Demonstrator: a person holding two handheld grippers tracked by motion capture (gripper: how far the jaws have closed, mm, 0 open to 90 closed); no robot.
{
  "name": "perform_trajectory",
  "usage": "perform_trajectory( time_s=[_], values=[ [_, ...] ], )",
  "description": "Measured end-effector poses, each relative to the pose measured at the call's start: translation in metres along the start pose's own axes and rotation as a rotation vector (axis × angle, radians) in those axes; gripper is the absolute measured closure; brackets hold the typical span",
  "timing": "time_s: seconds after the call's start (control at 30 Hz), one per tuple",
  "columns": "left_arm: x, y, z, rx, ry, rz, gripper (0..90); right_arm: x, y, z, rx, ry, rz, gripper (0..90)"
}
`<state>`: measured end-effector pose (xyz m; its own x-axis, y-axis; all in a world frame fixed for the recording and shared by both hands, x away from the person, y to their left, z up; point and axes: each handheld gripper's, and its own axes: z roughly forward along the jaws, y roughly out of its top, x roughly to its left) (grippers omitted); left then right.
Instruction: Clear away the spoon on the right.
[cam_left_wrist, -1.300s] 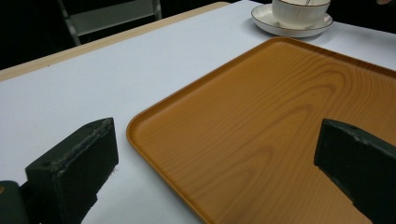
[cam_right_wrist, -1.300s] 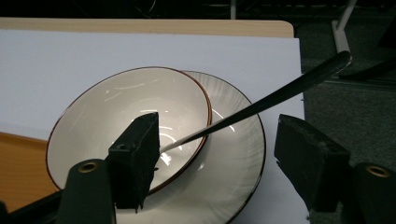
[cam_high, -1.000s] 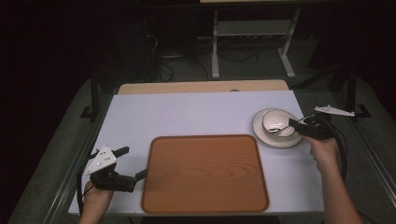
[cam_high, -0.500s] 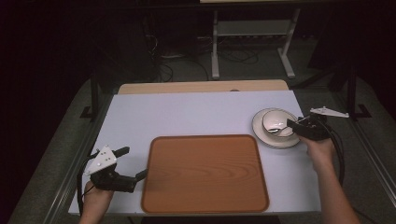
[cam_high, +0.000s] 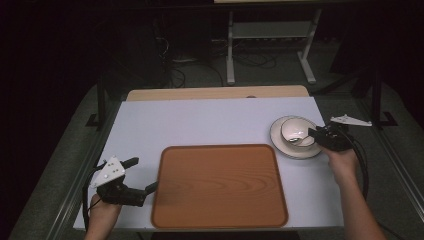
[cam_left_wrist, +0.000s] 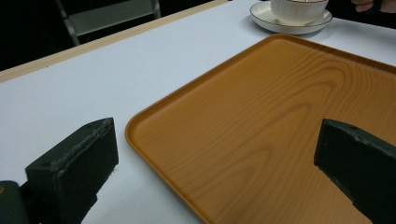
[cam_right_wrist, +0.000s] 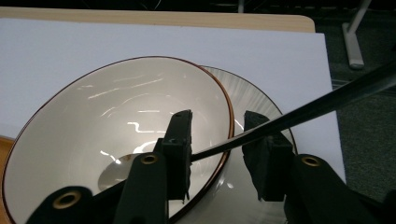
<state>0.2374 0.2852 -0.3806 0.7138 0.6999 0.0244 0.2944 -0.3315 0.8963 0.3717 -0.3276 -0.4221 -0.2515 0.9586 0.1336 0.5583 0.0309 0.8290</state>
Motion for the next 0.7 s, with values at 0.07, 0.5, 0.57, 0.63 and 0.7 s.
perform_trajectory(
  time_s=[0.07, 0.5, 0.57, 0.63, 0.7],
  values=[
    [0.0, 0.0, 0.0, 0.0, 0.0, 0.0, 0.0, 0.0, 0.0, -0.001, -0.004, -0.004, 0.003, 64.5],
    [0.0, 0.0, 0.0, 0.0, 0.0, 0.0, 0.0, 0.004, 0.006, -0.01, -0.043, -0.04, -0.037, 71.9],
    [0.0, 0.0, 0.0, 0.0, -0.001, 0.0, 0.0, 0.005, 0.007, -0.011, -0.048, -0.048, -0.045, 72.6],
    [0.0, 0.0, 0.0, 0.0, 0.0, 0.001, 0.0, 0.005, 0.008, -0.013, -0.058, -0.051, -0.051, 74.0],
    [0.0, 0.0, 0.0, 0.001, -0.001, 0.0, 0.0, 0.005, 0.009, -0.015, -0.067, -0.052, -0.055, 75.6]
  ],
)
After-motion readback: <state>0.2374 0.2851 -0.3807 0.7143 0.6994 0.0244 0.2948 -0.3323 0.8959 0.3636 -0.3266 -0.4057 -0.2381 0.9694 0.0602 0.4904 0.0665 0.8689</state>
